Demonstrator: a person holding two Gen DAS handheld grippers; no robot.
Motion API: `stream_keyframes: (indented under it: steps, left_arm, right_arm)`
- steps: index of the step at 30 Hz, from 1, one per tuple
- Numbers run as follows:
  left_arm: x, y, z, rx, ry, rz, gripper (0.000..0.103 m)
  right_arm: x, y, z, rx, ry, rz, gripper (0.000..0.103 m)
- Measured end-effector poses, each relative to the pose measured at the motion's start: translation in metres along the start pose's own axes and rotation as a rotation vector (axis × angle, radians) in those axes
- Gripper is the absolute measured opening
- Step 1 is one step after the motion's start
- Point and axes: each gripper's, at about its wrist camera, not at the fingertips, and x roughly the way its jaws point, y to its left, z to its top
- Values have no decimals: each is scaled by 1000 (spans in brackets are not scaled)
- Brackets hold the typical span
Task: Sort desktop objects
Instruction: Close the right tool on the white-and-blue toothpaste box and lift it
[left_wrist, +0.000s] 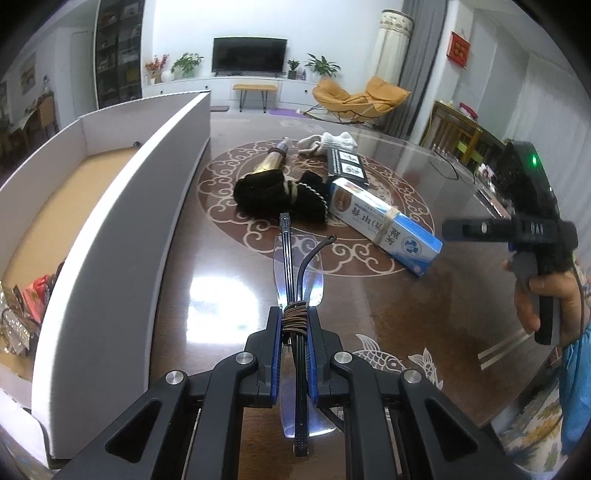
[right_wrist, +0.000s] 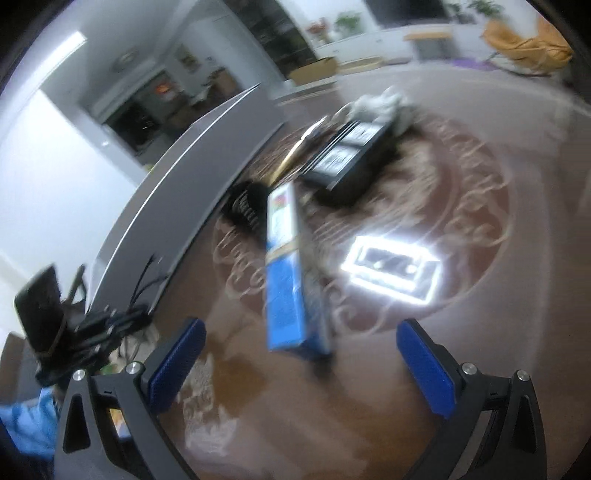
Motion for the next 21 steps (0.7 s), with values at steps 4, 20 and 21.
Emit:
stream_keyframes:
  steps: [4, 20, 21]
  left_arm:
    - [-4, 2, 1, -5, -9, -5, 11]
    - [-54, 42, 19, -87, -93, -48, 11]
    - [-60, 49, 21, -99, -102, -50, 11]
  right_arm:
    - [2, 19, 23, -31, -10, -30, 103]
    - [22, 52, 47, -122, 173, -221, 27]
    - [12, 55, 49, -106, 160, -196, 27]
